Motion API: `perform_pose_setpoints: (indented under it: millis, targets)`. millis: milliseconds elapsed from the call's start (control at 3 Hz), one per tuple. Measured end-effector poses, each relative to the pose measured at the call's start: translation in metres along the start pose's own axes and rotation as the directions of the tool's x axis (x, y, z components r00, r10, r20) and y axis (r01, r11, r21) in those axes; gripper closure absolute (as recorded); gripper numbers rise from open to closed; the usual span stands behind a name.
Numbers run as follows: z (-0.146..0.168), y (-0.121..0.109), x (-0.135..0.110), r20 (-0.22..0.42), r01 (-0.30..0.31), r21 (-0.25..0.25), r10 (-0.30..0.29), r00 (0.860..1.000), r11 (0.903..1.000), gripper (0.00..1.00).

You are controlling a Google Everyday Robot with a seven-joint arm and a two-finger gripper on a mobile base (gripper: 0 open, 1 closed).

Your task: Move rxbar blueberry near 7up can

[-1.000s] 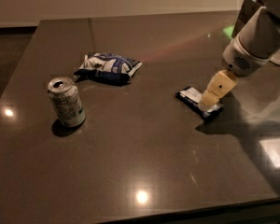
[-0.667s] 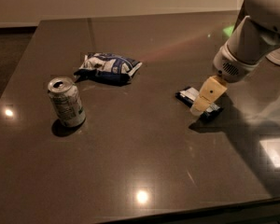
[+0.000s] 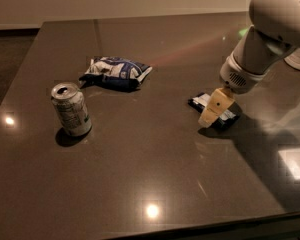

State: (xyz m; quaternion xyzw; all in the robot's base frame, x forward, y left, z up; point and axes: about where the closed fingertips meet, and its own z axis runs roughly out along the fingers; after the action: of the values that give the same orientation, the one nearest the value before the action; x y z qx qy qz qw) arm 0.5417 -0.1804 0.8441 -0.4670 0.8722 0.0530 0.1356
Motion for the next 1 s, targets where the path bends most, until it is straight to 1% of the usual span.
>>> perform_pose_setpoints:
  millis: [333,667,1000]
  targets:
    - [0.0087,-0.0003,0.0028,-0.017,-0.004,-0.016,0.004,1.000,0.9999,0.46]
    - [0.0096,-0.0013,0.0030,-0.024,-0.005,-0.022,0.004,1.000,0.9997,0.78]
    - [0.0060,-0.0001,-0.0054,-0.024,0.012,-0.024,-0.013,1.000,0.9996,1.00]
